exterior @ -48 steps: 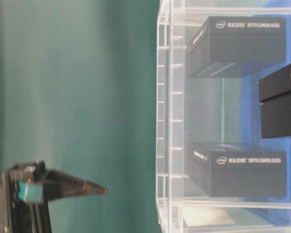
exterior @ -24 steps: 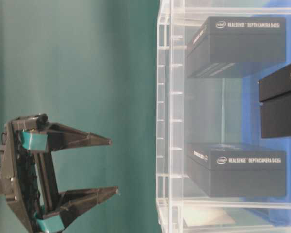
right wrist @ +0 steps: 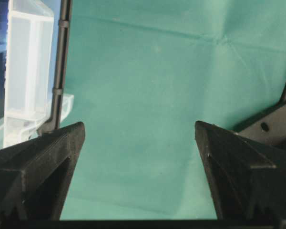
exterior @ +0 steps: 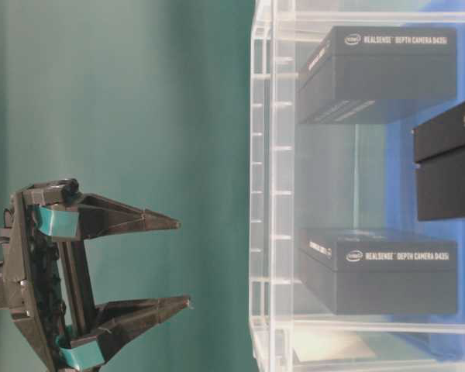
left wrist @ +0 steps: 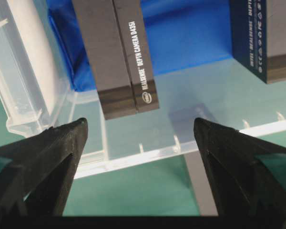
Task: Take out the box from the case.
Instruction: 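Move the open left gripper over the left black box in the bin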
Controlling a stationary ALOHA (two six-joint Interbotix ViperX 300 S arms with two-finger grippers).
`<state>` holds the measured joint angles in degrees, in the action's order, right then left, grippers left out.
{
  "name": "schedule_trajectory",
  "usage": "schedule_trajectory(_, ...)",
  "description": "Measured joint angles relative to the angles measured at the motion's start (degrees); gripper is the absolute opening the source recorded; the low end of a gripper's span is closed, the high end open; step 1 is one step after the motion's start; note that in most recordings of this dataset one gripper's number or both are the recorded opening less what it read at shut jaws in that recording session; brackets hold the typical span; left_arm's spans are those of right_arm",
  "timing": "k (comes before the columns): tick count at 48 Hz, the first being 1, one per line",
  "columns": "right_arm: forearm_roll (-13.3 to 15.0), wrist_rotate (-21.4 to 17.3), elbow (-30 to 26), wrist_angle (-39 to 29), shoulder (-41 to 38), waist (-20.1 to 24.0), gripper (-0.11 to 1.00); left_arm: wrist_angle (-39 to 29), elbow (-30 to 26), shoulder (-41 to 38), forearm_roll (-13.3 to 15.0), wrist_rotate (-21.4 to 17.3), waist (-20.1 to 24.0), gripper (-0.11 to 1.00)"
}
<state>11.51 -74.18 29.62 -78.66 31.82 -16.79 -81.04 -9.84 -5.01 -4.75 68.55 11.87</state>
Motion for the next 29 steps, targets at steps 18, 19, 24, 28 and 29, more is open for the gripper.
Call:
schedule_trajectory(18, 0.0, 0.0, 0.09, 0.0, -0.09, 0.0, 0.91, 0.0, 0.09, 0.0, -0.7, 0.0, 0.09, 0.9)
schedule_trajectory(19, 0.0, 0.0, 0.0, 0.0, -0.09, 0.0, 0.91, -0.09, 0.09, 0.0, -0.7, 0.0, 0.09, 0.9)
schedule_trajectory(24, 0.0, 0.0, 0.09, 0.0, 0.0, 0.0, 0.91, -0.09, 0.09, 0.0, -0.79, 0.0, 0.18, 0.9)
schedule_trajectory(28, 0.0, 0.0, 0.09, 0.0, -0.09, 0.0, 0.91, -0.09, 0.09, 0.0, -0.79, 0.0, 0.26, 0.9)
schedule_trajectory(29, 0.0, 0.09, 0.09, 0.0, -0.09, 0.0, 0.91, -0.09, 0.09, 0.0, -0.79, 0.0, 0.26, 0.91)
